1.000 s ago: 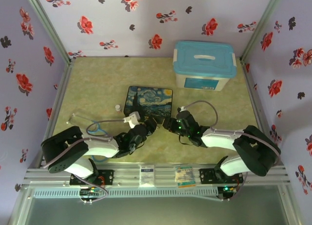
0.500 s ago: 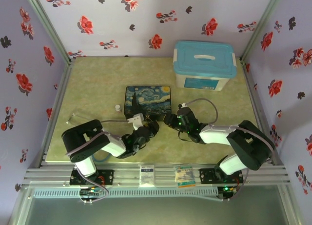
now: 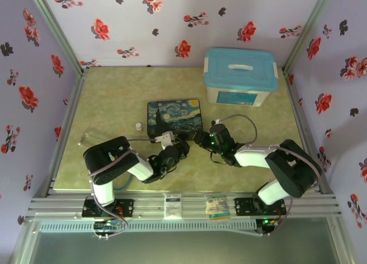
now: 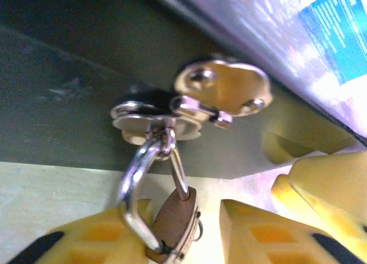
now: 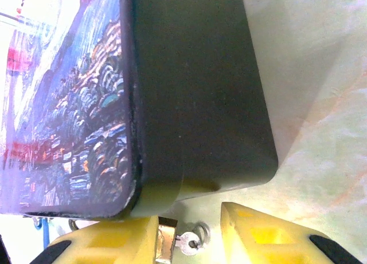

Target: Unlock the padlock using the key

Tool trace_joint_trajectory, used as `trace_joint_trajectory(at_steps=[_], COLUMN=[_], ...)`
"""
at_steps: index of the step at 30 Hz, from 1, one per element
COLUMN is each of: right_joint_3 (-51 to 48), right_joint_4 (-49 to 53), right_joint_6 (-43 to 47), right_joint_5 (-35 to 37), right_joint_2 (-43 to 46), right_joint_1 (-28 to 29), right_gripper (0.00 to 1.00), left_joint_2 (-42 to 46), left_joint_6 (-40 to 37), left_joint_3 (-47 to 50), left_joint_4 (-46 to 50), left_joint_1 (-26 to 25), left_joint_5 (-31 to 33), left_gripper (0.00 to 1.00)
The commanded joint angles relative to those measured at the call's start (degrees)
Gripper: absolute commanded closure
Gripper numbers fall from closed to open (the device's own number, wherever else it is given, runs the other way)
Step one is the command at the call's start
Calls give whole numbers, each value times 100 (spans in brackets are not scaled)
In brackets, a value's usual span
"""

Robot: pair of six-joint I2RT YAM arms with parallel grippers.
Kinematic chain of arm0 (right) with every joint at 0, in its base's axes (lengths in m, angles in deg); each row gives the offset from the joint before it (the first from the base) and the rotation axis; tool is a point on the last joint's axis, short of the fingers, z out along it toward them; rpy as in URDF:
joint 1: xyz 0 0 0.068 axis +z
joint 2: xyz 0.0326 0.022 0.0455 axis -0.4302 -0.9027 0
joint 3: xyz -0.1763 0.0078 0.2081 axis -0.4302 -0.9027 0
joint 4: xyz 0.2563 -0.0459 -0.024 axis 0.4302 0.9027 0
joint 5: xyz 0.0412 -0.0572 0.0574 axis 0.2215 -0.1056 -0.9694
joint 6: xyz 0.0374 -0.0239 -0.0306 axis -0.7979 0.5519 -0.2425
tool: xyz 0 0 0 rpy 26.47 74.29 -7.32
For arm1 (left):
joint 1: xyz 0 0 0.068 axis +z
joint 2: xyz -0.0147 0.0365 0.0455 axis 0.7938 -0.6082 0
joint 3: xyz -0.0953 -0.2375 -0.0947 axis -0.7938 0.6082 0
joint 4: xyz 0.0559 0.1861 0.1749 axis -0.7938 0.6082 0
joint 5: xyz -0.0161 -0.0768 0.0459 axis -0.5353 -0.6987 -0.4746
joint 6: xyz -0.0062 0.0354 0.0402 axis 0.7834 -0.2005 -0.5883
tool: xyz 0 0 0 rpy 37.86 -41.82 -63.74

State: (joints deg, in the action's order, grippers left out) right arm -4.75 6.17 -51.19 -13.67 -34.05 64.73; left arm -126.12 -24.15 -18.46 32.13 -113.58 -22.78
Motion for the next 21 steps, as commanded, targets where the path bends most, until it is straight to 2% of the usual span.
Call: trace_joint_trajectory(at_steps=[1, 7, 10, 16, 19, 21], right_joint_3=[-107, -473, -681, -860, -970, -1142], right_joint_4=[-344, -1025, -1347, -1320, -1462, -1696], right_joint_6=[-232, -550, -691, -800, -1347, -1842], right_joint_5=[-33, -280, -288, -409, -747, -879], right_joint_2=[-78, -392, -440, -284, -144, -37], right_joint_1=[-32, -4, -4, -4, -22, -26], right_gripper=[66, 72, 72, 71, 66, 56], left_joint_2=[-164, -203, -208, 59, 154, 182], left_joint_6=[112, 155, 160, 164, 239, 345], left_joint_3=[-127, -297, -385, -349, -252, -185], left_joint_4=[425, 762, 941, 1260, 1055, 822], left_joint_1=[-25, -22, -13, -9, -10, 0], left_joint_5=[-305, -201, -199, -127, -206, -312], left_gripper=[68, 70, 77, 95, 100, 100])
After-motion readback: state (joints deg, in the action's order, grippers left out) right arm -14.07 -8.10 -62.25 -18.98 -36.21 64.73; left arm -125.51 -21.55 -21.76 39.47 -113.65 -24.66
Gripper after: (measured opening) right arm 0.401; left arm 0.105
